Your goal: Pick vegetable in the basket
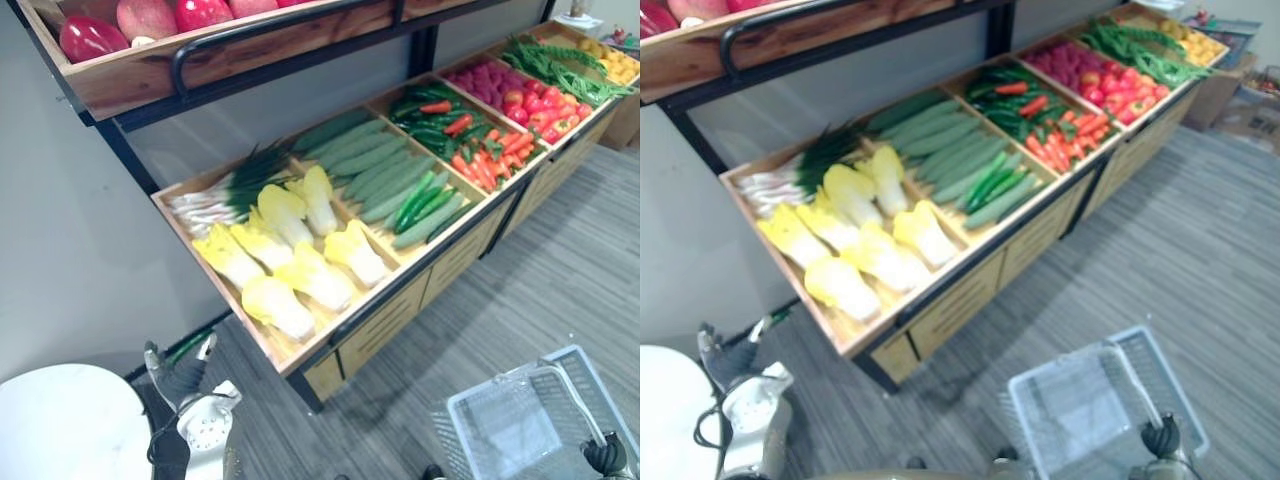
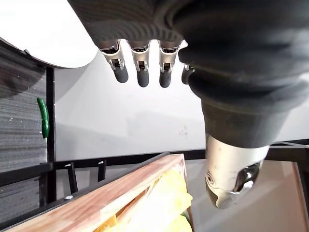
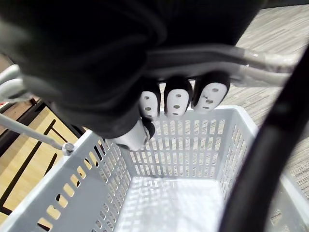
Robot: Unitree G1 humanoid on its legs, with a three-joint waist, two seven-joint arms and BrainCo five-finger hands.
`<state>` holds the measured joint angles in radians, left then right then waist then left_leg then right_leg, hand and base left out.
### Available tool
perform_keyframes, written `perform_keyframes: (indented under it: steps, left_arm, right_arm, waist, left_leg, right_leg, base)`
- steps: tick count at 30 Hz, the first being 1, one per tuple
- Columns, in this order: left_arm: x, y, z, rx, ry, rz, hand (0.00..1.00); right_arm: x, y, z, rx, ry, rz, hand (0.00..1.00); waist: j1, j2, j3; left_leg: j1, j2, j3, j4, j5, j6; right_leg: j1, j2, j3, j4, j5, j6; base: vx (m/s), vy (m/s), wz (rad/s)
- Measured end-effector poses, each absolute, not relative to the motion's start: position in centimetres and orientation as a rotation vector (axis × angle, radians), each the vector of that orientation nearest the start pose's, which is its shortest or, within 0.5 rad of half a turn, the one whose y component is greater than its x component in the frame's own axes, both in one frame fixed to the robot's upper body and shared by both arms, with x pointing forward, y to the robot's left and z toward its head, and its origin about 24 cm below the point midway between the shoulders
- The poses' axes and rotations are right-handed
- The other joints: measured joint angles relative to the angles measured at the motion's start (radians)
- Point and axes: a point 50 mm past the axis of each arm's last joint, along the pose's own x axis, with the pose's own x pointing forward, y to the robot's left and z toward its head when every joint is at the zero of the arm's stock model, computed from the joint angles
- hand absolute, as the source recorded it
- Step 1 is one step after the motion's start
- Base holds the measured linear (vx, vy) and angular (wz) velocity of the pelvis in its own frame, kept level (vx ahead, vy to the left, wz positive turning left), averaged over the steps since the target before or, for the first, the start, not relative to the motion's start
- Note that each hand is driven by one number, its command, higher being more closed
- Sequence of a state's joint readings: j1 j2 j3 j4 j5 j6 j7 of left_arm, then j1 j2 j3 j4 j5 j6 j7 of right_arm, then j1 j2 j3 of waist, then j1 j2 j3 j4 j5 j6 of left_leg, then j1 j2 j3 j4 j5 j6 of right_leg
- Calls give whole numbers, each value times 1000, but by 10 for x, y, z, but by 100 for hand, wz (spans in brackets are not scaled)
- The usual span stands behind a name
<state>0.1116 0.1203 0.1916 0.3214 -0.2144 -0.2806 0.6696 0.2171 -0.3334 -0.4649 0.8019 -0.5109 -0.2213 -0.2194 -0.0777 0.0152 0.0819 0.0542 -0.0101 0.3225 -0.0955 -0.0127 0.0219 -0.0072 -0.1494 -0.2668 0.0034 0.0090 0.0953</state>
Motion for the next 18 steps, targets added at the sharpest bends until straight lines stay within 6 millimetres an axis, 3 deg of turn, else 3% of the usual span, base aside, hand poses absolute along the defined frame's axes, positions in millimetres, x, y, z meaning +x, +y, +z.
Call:
perform_keyframes:
  steps: [5, 10, 16, 18]
  left_arm:
    - [184, 264, -26, -46, 163, 1004, 0]
    - [159, 268, -61, -45, 368, 1051, 0]
    - [100, 286, -102, 16, 639, 1232, 0]
    - [72, 288, -116, 42, 772, 1309, 0]
  right_arm:
    - [89, -345, -83, -742, 773, -501, 100]
    - [83, -345, -88, -713, 803, -525, 100]
    - [72, -335, -99, -603, 839, -586, 100]
    - [74, -333, -101, -593, 841, -583, 100]
  waist:
    - [0, -6, 4]
    - [5, -13, 6]
    - [28, -16, 6]
    - [35, -17, 5]
  left_leg:
    - [2, 5, 2, 0, 0, 0]
    - [4, 6, -7, 0, 0, 0]
    - [6, 4, -34, 0, 2, 0]
    - [6, 3, -39, 0, 3, 0]
  right_leg:
    - [1, 6, 2, 0, -2, -4]
    - [12, 7, -7, -1, -4, -5]
    - [28, 4, -34, -3, -7, -8]
    - [29, 2, -39, -4, -7, -8]
  base:
    - [0, -3, -1]
    - [9, -13, 5]
    - [-7, -7, 14]
    - [-16, -1, 7]
